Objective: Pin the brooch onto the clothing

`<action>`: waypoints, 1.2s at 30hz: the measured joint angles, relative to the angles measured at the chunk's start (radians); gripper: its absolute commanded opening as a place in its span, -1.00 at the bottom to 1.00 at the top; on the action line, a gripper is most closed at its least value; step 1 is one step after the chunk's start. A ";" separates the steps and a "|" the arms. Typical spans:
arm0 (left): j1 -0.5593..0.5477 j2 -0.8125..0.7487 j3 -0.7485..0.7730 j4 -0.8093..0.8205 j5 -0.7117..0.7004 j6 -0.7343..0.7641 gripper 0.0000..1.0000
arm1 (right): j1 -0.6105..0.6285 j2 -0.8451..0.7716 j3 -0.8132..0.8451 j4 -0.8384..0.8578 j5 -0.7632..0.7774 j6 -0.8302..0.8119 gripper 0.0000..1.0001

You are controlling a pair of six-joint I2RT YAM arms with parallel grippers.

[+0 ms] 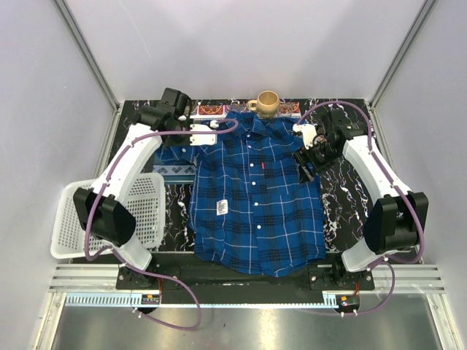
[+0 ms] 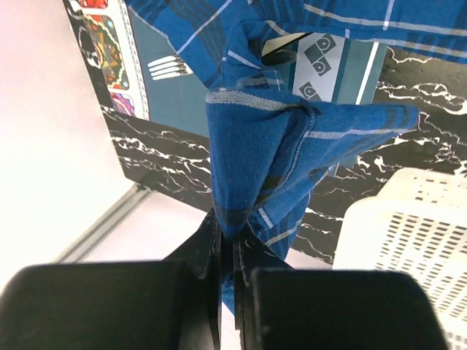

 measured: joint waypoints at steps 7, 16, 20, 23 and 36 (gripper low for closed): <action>-0.029 -0.061 0.067 0.015 0.172 0.234 -0.79 | -0.026 -0.034 -0.006 -0.011 -0.017 0.000 0.52; -0.549 -0.061 -0.034 0.103 0.346 0.541 0.17 | -0.167 0.042 0.068 -0.085 -0.106 0.010 0.56; -0.632 0.005 -0.124 0.130 0.381 0.554 0.68 | -0.162 0.045 0.068 -0.113 -0.138 0.021 0.60; -0.603 0.011 -0.135 0.139 0.434 0.436 0.77 | -0.162 0.045 0.068 -0.124 -0.147 0.023 0.66; 0.286 -0.488 -0.404 0.524 0.736 -0.678 0.98 | 0.229 -0.038 0.019 0.087 -0.089 0.050 0.70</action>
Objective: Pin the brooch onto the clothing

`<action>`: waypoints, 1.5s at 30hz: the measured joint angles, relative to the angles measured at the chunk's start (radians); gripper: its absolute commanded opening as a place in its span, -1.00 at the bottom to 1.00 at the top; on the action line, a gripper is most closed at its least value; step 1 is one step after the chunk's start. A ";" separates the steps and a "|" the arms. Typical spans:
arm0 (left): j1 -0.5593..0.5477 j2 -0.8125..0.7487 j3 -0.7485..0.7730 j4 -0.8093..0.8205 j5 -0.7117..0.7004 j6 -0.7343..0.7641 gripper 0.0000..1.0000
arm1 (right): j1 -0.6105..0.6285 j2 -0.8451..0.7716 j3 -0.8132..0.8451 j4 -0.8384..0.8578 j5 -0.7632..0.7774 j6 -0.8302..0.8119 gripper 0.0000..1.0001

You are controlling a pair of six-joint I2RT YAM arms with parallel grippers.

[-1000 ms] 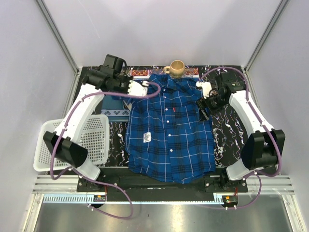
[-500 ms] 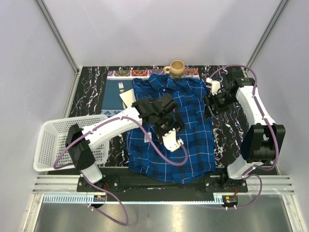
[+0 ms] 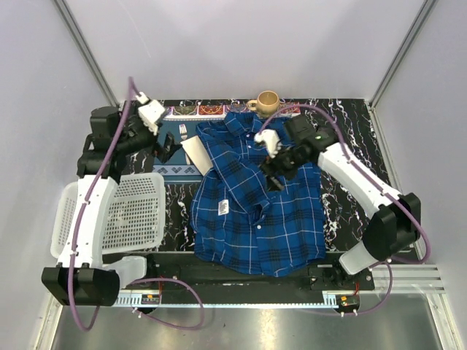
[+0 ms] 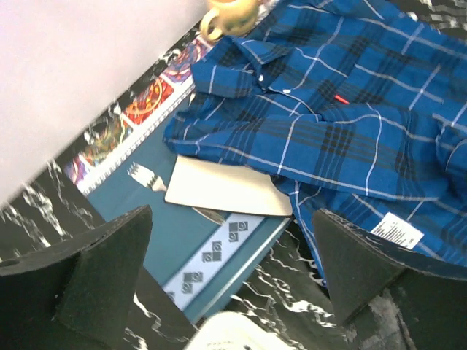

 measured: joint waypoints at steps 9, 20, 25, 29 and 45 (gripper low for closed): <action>0.234 -0.121 -0.147 0.058 0.035 -0.361 0.98 | 0.388 0.075 -0.053 0.093 0.170 -0.014 0.87; 0.272 -0.113 -0.117 0.074 0.080 -0.565 0.95 | 0.481 0.178 -0.146 0.109 0.312 -0.105 -1.00; 0.275 -0.090 -0.105 0.073 0.125 -0.579 0.86 | 0.442 0.120 -0.142 0.111 0.353 -0.098 -1.00; 0.274 -0.097 -0.119 0.120 0.152 -0.630 0.86 | 0.266 -0.005 -0.065 0.129 0.292 -0.020 -1.00; 0.019 -0.122 -0.207 0.317 0.009 -1.018 0.86 | 0.080 -0.090 0.185 0.542 0.014 0.791 -1.00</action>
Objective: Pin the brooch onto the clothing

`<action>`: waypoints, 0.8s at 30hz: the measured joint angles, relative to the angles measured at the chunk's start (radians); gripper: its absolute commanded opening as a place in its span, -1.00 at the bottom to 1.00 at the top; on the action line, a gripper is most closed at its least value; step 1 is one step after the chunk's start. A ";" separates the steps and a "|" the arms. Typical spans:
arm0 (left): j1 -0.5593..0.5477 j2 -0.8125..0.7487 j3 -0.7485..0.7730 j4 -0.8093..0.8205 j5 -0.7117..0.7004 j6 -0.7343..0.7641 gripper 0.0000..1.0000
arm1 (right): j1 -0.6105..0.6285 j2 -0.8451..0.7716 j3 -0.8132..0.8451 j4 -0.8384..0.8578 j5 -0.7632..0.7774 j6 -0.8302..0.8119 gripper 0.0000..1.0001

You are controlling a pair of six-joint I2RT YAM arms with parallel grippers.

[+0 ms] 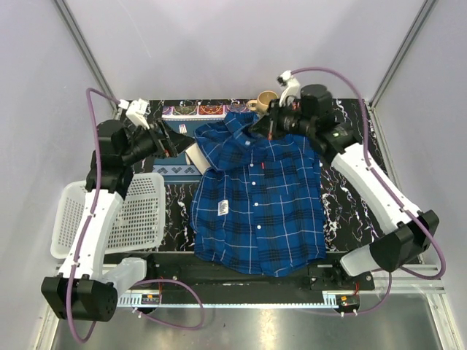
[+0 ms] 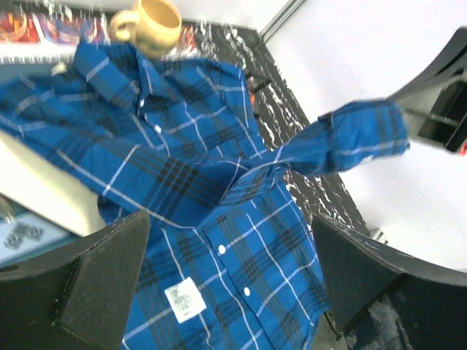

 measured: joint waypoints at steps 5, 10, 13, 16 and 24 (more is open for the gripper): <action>-0.003 -0.011 -0.153 -0.010 -0.001 -0.085 0.79 | 0.113 -0.002 -0.234 0.060 -0.030 0.039 -1.00; -0.018 -0.047 -0.333 -0.076 -0.004 -0.138 0.75 | 0.233 0.013 -0.497 0.049 -0.168 0.001 -0.57; -0.032 -0.064 -0.372 -0.101 -0.011 -0.153 0.73 | 0.230 0.029 -0.523 -0.010 -0.229 -0.072 0.37; -0.046 -0.084 -0.395 -0.106 -0.010 -0.162 0.73 | 0.227 0.015 -0.509 -0.115 -0.272 -0.231 0.63; -0.035 -0.103 -0.449 -0.103 -0.013 -0.184 0.74 | 0.230 -0.016 -0.311 -0.408 -0.117 -0.614 0.35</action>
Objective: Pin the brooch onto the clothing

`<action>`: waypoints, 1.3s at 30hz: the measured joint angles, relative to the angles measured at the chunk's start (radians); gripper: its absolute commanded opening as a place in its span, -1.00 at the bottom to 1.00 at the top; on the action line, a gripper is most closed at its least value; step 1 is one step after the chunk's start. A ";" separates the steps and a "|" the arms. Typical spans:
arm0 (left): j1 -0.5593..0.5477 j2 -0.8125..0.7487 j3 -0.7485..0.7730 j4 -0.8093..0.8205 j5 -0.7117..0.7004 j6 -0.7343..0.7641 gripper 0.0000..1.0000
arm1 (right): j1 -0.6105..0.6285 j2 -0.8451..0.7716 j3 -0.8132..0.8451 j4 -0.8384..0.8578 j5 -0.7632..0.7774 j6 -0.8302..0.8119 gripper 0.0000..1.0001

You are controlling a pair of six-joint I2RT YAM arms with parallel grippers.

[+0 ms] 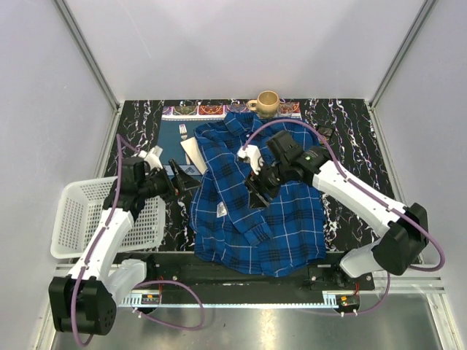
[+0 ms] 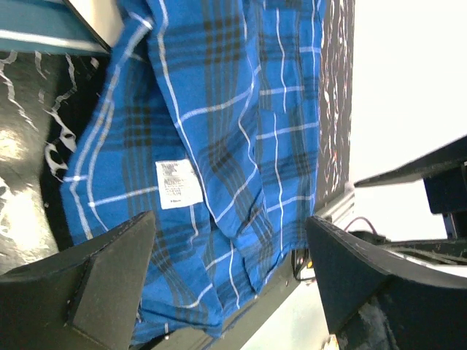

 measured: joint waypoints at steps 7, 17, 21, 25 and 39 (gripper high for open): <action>0.158 -0.021 0.006 0.013 -0.008 -0.017 0.79 | 0.191 0.145 0.036 0.129 0.265 0.140 0.25; 0.204 -0.089 0.037 -0.006 -0.053 0.001 0.82 | 0.278 0.419 0.160 0.249 0.557 0.267 0.20; 0.229 -0.089 0.037 -0.006 -0.070 -0.002 0.83 | 0.279 0.484 0.257 0.295 0.631 0.292 0.18; 0.244 -0.079 0.037 -0.005 -0.076 -0.004 0.85 | 0.279 0.566 0.328 0.310 0.671 0.307 0.14; 0.254 -0.068 0.039 -0.004 -0.078 -0.003 0.85 | 0.280 0.681 0.396 0.266 0.765 0.312 -0.97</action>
